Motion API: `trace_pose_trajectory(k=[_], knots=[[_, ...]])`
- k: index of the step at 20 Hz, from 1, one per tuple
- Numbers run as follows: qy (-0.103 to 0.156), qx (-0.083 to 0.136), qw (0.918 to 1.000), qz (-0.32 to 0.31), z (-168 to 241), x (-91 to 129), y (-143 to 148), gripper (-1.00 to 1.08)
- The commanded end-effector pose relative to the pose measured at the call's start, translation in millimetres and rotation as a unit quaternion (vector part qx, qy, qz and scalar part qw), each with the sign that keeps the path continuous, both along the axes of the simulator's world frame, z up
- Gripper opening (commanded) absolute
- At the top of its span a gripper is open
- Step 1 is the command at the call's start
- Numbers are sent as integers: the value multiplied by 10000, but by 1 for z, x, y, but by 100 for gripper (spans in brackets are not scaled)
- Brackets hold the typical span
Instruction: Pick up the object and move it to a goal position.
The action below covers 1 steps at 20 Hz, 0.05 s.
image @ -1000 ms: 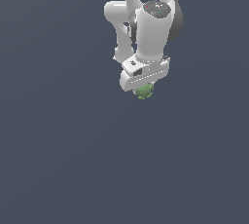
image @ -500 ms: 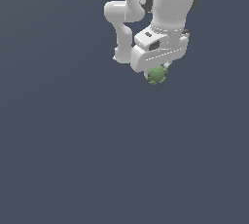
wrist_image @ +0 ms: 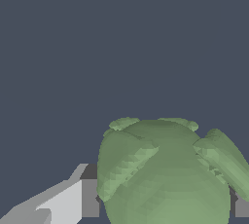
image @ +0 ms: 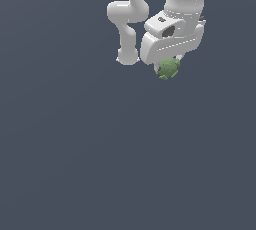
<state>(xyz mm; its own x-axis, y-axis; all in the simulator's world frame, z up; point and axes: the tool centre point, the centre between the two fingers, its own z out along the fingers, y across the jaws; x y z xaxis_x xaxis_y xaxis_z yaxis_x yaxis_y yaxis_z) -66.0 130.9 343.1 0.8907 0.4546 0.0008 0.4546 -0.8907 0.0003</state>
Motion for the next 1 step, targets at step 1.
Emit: trace_pose_trajectory(k=[1], knots=[[4,-1,10000,-2,2,0,1,-100]])
